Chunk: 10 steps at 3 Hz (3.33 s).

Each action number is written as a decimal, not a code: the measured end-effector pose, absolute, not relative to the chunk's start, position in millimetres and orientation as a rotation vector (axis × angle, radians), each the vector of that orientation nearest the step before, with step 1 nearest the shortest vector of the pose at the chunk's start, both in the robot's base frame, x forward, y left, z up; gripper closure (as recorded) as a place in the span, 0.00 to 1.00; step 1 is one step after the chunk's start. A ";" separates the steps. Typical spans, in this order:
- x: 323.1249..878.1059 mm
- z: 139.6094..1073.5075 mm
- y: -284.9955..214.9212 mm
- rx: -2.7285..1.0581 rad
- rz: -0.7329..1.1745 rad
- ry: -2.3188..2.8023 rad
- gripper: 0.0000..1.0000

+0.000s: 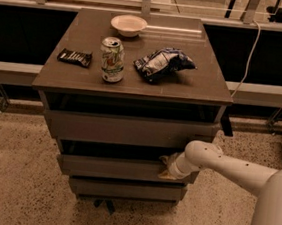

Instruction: Open middle drawer

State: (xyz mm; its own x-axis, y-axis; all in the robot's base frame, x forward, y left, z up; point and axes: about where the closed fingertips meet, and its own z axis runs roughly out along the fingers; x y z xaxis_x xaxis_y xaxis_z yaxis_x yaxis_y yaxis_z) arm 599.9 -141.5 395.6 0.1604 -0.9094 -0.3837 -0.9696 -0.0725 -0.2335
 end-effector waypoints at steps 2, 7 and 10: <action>599.8 404.8 -141.5 -2.016 0.189 1.782 1.00; 544.1 406.6 -120.8 -1.950 0.261 1.832 1.00; 544.0 406.6 -120.7 -1.951 0.261 1.832 0.83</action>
Offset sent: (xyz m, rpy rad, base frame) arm -0.1761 0.0344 0.0333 0.1394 0.3105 -0.0709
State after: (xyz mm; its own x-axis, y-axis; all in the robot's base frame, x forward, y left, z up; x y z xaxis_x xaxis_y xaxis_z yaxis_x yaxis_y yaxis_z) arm 544.0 -120.7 406.6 0.1002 -0.8964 -0.4317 -0.9813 -0.0173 -0.1919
